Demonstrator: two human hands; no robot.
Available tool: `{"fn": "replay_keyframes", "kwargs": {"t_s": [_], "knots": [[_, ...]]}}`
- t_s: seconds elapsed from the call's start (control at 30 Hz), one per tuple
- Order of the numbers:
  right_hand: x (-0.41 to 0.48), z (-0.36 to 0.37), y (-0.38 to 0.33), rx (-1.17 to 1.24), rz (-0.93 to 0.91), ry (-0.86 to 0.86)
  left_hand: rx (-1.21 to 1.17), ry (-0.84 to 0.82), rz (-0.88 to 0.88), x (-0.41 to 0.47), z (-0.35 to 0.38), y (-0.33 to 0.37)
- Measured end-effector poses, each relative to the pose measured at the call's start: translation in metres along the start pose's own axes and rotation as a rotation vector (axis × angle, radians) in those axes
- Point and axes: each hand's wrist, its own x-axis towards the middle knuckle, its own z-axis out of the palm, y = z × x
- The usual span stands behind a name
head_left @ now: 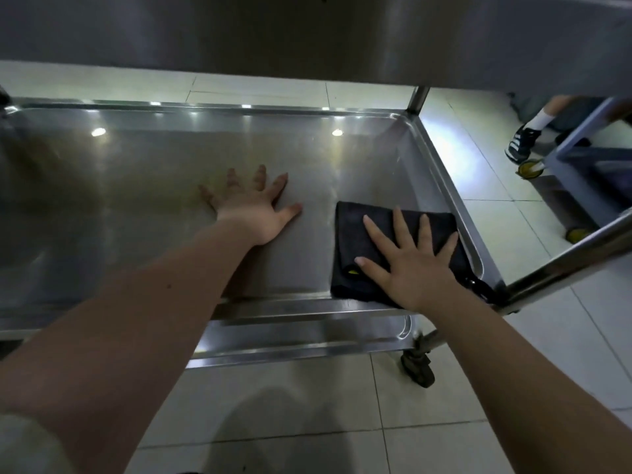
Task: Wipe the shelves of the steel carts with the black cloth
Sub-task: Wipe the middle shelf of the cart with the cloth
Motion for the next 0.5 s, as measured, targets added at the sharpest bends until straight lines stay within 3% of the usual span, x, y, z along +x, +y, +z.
{"fn": "replay_keyframes", "kwargs": {"t_s": [0.2,0.5], "knots": [[0.029,-0.002,0.002,-0.003,0.017,0.033,0.028,0.065,0.002,0.009,0.012,-0.003],[0.164,-0.029,0.005,0.033,-0.014,0.121,0.041,0.085,-0.011,0.021,0.015,0.001]]}}
